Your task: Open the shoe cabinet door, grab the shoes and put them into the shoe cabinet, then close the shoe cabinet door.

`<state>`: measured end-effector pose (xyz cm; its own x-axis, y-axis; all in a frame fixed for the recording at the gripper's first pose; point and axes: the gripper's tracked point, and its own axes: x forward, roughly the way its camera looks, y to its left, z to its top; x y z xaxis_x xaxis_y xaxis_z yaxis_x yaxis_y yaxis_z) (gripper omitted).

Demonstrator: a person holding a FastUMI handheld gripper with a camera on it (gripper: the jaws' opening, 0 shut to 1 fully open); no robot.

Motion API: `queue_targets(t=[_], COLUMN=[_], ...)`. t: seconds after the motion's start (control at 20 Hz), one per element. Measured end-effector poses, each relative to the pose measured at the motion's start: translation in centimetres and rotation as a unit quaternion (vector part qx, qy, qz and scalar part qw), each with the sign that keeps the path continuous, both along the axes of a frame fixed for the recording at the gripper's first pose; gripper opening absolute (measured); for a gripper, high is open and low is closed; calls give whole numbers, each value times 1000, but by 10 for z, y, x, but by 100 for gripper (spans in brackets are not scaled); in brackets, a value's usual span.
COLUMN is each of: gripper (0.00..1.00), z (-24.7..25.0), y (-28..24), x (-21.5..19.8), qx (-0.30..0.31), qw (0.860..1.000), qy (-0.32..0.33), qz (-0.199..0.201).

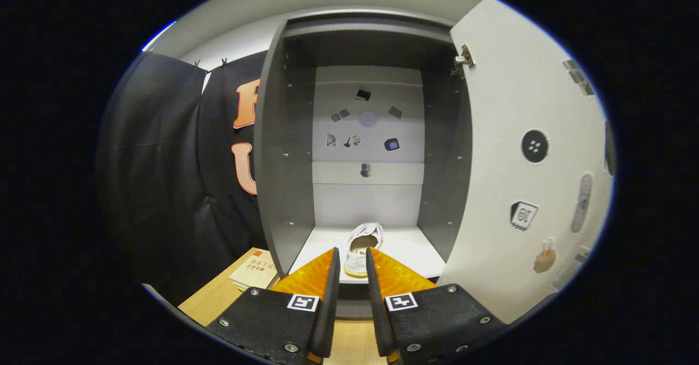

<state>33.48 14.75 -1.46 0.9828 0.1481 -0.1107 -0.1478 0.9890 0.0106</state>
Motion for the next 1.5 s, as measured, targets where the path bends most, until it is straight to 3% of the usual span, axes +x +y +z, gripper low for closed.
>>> queue_targets(t=[0.3,0.8,1.1,1.5], gripper=[32,40,43,45], z=[26,26,28,19], y=[-22,-102,-162,-237], x=[-87,-190,-233,-249], qx=[21,29,22,21], qw=[999,996,989,979], qy=[-25,-33,-38,-27], qz=[-10,-80,-139,-201])
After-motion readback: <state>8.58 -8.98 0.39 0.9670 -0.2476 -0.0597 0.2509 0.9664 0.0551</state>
